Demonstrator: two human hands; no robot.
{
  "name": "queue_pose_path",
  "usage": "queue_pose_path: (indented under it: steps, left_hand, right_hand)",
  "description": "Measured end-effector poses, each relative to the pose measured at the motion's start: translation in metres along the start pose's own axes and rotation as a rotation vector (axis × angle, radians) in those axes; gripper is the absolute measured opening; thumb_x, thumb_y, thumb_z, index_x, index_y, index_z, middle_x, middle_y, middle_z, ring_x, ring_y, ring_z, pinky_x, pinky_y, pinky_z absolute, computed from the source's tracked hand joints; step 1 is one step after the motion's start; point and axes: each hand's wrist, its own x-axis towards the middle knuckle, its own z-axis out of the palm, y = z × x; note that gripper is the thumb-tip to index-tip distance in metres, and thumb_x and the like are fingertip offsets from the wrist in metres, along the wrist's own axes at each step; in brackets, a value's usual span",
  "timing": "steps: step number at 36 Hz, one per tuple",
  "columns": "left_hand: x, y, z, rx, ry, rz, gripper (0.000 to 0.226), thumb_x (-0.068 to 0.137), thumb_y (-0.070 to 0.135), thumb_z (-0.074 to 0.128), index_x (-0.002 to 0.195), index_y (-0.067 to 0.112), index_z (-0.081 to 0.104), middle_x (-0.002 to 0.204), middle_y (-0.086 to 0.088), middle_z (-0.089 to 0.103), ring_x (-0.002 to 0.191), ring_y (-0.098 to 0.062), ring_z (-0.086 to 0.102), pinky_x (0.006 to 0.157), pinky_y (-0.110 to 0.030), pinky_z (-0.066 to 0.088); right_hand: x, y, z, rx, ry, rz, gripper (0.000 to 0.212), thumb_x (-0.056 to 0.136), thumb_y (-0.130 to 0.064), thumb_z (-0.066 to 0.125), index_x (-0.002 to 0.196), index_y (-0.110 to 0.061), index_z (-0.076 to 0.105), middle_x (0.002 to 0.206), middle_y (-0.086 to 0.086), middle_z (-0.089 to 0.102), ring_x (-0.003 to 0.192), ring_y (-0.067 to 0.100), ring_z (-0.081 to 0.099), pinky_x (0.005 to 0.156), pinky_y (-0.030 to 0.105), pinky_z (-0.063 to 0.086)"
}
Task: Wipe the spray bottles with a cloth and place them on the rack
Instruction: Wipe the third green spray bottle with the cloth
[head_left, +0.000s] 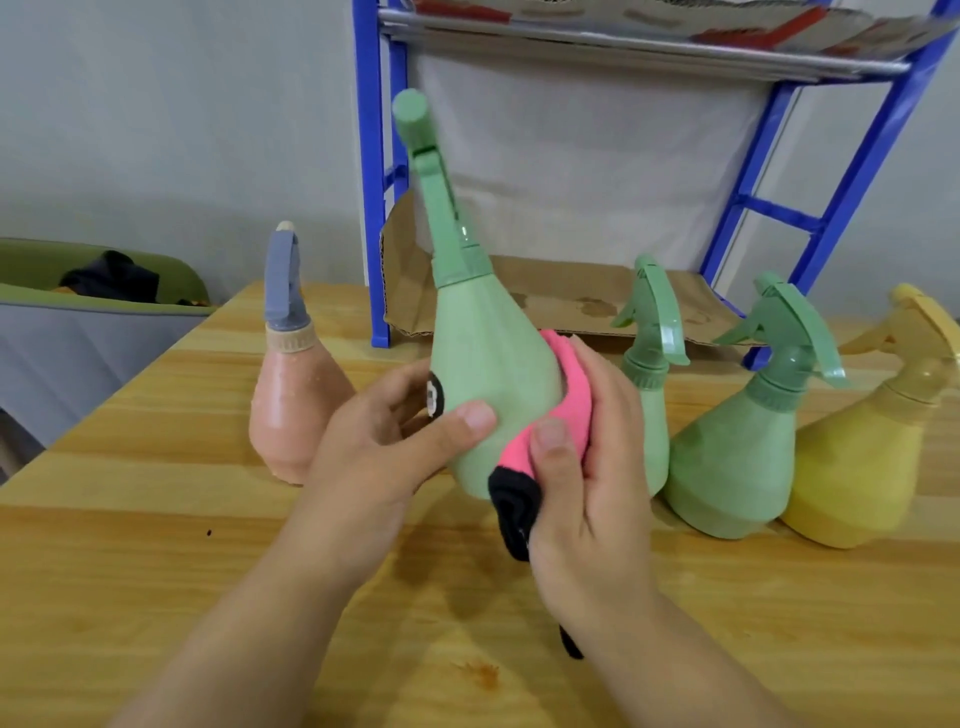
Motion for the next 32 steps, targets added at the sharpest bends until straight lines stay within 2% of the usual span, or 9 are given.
queue_pose_path:
  steps: [5,7,9,14,17,20,23,28,32]
  left_hand:
    - [0.000,0.005,-0.006,-0.081,-0.074,-0.007,0.067,0.053,0.049,0.086,0.108,0.014,0.071,0.106,-0.009,0.072,0.094,-0.024,0.070,0.071,-0.027,0.056]
    - [0.000,0.005,-0.005,-0.119,-0.099,-0.019,0.064,0.053,0.049,0.086,0.106,0.016,0.073,0.105,-0.008,0.073,0.094,-0.023,0.070,0.070,-0.028,0.057]
    - [0.003,0.003,-0.004,-0.151,-0.065,-0.014,0.062,0.049,0.047,0.089,0.102,0.019,0.074,0.103,-0.008,0.073,0.093,-0.022,0.071,0.068,-0.028,0.057]
    - [0.004,-0.002,-0.004,-0.053,0.045,0.040,0.048,0.052,0.048,0.086,0.092,0.024,0.075,0.099,-0.003,0.074,0.086,-0.016,0.071,0.064,-0.024,0.055]
    - [0.001,-0.001,-0.002,0.041,-0.049,0.005,0.056,0.064,0.047,0.078,0.114,0.023,0.068,0.113,-0.003,0.071,0.100,-0.020,0.068,0.074,-0.025,0.055]
    - [0.001,-0.001,-0.001,0.052,-0.104,-0.005,0.065,0.058,0.048,0.083,0.116,0.025,0.067,0.115,-0.004,0.070,0.102,-0.023,0.068,0.076,-0.025,0.054]
    - [0.001,0.000,-0.005,0.078,-0.073,0.015,0.069,0.057,0.046,0.084,0.119,0.022,0.066,0.117,-0.006,0.069,0.105,-0.028,0.066,0.079,-0.028,0.054]
    - [0.000,0.000,-0.007,-0.072,-0.073,0.013,0.072,0.053,0.049,0.086,0.113,0.018,0.063,0.111,-0.006,0.070,0.099,-0.022,0.068,0.075,-0.029,0.056]
    - [0.001,-0.003,-0.003,-0.100,-0.105,0.033,0.059,0.067,0.045,0.079,0.117,0.016,0.065,0.120,-0.009,0.067,0.108,-0.026,0.065,0.081,-0.031,0.054]
  right_hand:
    - [0.007,-0.005,-0.010,0.555,-0.155,0.398,0.050,0.086,-0.061,0.035,0.117,-0.030,0.060,0.109,-0.015,0.069,0.107,0.002,0.063,0.086,0.019,0.051]
    - [0.009,-0.002,-0.015,0.645,-0.206,0.480,0.042,0.087,-0.052,0.035,0.103,-0.029,0.067,0.090,-0.014,0.074,0.089,0.001,0.068,0.069,0.015,0.053]
    - [0.009,-0.002,-0.016,0.640,-0.211,0.477,0.048,0.083,-0.051,0.033,0.108,-0.024,0.064,0.086,-0.013,0.074,0.081,0.001,0.069,0.060,0.014,0.052]
    - [0.004,0.001,-0.007,0.475,-0.081,0.322,0.067,0.077,-0.077,0.037,0.124,-0.031,0.054,0.114,-0.014,0.066,0.110,0.005,0.061,0.091,0.026,0.050]
    - [0.004,0.001,-0.005,0.250,-0.020,0.160,0.066,0.087,-0.071,0.027,0.131,-0.026,0.047,0.121,-0.016,0.057,0.118,0.004,0.052,0.096,0.020,0.042]
    - [0.002,0.000,-0.004,0.090,-0.014,0.059,0.068,0.091,-0.066,0.026,0.136,-0.017,0.042,0.131,-0.007,0.049,0.126,0.015,0.045,0.103,0.033,0.040]
    - [0.004,-0.002,-0.004,0.216,-0.044,0.142,0.061,0.090,-0.064,0.034,0.134,-0.024,0.045,0.130,-0.009,0.053,0.126,0.015,0.048,0.102,0.036,0.043]
    - [0.012,-0.002,-0.015,0.657,-0.095,0.479,0.037,0.085,-0.052,0.039,0.095,-0.031,0.069,0.091,-0.013,0.074,0.091,0.003,0.069,0.076,0.017,0.054]
    - [0.010,0.000,-0.014,0.531,-0.063,0.387,0.046,0.091,-0.061,0.034,0.111,-0.029,0.060,0.102,-0.016,0.071,0.100,-0.001,0.065,0.078,0.013,0.049]
